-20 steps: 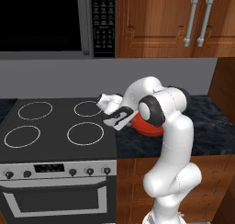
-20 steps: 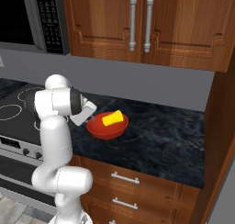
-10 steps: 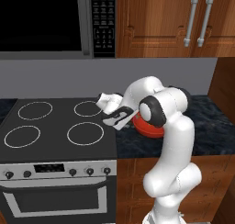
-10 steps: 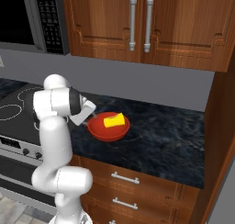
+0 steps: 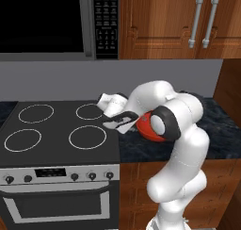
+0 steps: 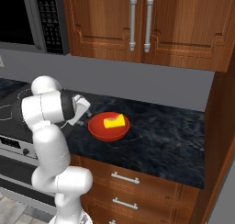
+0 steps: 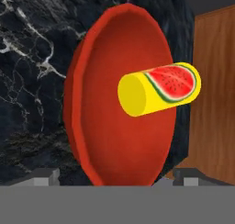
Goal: Place the cup inside the bowl on the dining table and move the bowl to any counter.
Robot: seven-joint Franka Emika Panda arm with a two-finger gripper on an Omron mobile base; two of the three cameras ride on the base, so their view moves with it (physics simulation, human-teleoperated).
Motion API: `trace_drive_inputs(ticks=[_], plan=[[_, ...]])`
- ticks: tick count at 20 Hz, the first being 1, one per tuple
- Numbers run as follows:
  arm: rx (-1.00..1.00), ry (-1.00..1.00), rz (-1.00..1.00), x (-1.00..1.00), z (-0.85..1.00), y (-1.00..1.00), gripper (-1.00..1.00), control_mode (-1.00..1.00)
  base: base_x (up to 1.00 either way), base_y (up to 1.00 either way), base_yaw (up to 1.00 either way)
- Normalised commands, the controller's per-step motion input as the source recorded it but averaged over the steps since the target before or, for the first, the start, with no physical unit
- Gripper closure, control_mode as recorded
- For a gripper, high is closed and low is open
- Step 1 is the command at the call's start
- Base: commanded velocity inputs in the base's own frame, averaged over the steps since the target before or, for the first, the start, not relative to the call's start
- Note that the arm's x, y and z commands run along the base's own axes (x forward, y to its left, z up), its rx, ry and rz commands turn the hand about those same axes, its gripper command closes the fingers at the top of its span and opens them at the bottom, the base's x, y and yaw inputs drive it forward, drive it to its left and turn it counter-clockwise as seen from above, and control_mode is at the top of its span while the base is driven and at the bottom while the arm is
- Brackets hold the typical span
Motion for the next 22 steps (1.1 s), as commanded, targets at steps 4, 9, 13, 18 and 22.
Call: trace_drive_inputs(ticks=[4, 9, 13, 18, 22], plan=[[0.0, -0.02, -0.05, -0.7, 0.34, 0.0, -1.0, -1.0, 0.0, 0.0, 0.0], [0.0, -0.06, -0.05, -0.65, 0.4, 0.0, -1.0, -1.0, 0.0, 0.0, 0.0], [0.0, -0.06, -0.05, -0.6, 0.43, 0.0, -1.0, -1.0, 0.0, 0.0, 0.0], [0.0, -0.07, -0.08, -0.69, 0.41, 0.0, -1.0, -1.0, 0.0, 0.0, 0.0], [0.0, -0.12, -0.12, -0.61, 0.29, 0.0, -1.0, -1.0, 0.0, 0.0, 0.0]])
